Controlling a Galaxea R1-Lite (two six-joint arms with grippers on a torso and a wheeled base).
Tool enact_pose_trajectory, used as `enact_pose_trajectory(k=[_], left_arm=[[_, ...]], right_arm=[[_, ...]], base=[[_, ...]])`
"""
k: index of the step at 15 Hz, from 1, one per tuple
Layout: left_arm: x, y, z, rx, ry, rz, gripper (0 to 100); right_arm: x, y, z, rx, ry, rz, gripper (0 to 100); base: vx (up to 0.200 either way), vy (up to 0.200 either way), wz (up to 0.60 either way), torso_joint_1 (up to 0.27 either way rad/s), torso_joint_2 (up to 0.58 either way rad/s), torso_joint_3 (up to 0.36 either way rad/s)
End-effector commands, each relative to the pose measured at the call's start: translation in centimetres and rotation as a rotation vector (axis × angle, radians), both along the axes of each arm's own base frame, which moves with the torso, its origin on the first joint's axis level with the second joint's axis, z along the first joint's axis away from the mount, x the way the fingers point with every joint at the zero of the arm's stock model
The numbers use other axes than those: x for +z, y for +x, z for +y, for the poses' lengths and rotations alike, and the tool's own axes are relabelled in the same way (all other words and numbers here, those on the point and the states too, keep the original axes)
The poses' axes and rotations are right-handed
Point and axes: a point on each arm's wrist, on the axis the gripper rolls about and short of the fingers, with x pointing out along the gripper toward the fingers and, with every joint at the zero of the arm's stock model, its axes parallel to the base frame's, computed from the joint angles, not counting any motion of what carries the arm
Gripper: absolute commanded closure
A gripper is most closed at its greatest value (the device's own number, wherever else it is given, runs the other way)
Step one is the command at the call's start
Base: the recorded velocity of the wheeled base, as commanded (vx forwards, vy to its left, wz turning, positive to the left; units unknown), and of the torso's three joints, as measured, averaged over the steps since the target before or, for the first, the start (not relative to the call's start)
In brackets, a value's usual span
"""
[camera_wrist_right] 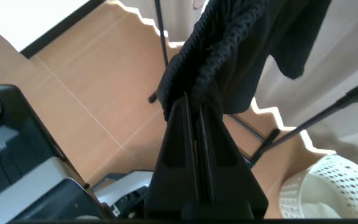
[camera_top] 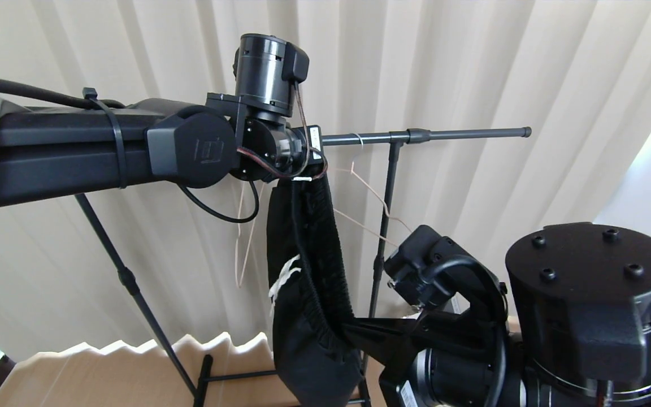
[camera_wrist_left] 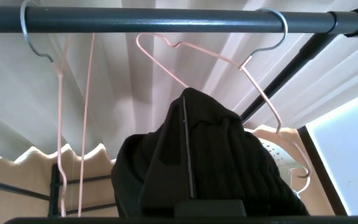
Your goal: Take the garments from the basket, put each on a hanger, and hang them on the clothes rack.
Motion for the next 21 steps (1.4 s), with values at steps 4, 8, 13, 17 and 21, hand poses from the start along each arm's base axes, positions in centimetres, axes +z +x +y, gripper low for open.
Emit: enact_pose_trajectory(k=[4,8,13,17,21], left_arm=[[0.5,-0.1,-0.2,-0.005,-0.007,-0.014,100],[0.6,-0.2,0.0,0.002,-0.008,-0.016,100],[2.3,-1.9,1.2,0.003,0.006,-0.001,100],[2.6,-3.8,2.5,0.002,0.042,0.049,100],[1.1,-6.3,4.0,-0.011,0.127,0.144,100]], right_arm=[[-0.5,0.0,1.1,0.003,0.034,0.017,100],[-0.3,0.1,1.3,0.0,0.049,0.003,100],[-2.4,1.2,-1.9,-0.006,-0.198,-0.056,100],[-2.6,4.3,-5.6,-0.111,-0.341,-0.071,100],[0.2,9.0,-7.0,-0.306,-0.215,-0.081,100]], base=[[0.0,0.0,0.0,0.0,0.0,0.0],[0.0,0.0,0.0,0.0,0.0,0.0],[0.0,0.0,0.0,0.0,0.0,0.0],[0.0,0.0,0.0,0.0,0.0,0.0],[0.0,0.0,0.0,0.0,0.0,0.0]])
